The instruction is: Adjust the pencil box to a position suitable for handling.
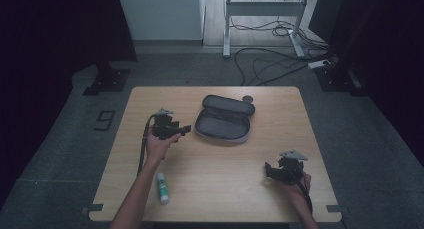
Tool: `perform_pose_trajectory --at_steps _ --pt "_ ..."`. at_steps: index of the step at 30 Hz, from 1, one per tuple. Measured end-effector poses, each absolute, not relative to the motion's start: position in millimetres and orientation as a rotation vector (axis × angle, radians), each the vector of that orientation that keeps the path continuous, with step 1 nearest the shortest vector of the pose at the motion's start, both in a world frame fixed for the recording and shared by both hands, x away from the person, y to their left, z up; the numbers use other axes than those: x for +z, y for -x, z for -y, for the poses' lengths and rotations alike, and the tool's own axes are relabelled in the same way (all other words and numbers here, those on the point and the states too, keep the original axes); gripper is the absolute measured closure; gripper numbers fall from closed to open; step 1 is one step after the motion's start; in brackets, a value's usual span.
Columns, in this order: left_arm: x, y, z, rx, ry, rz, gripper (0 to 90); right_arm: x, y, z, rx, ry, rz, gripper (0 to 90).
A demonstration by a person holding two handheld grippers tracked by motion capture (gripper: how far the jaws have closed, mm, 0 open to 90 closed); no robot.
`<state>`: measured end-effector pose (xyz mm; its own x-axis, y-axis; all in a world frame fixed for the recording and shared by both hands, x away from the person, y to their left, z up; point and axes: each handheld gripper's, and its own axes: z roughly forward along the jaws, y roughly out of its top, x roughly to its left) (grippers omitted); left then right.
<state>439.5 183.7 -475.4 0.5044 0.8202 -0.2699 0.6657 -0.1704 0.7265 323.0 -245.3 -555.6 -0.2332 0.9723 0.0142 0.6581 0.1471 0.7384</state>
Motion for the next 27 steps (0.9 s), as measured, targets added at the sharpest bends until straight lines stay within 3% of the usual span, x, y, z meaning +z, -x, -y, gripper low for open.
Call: perform_pose_trajectory --at_steps 27 --pt "-501 -467 -151 0.199 -1.943 -1.26 36.7 -556 -322 245 0.876 -1.553 -1.953 13.1"
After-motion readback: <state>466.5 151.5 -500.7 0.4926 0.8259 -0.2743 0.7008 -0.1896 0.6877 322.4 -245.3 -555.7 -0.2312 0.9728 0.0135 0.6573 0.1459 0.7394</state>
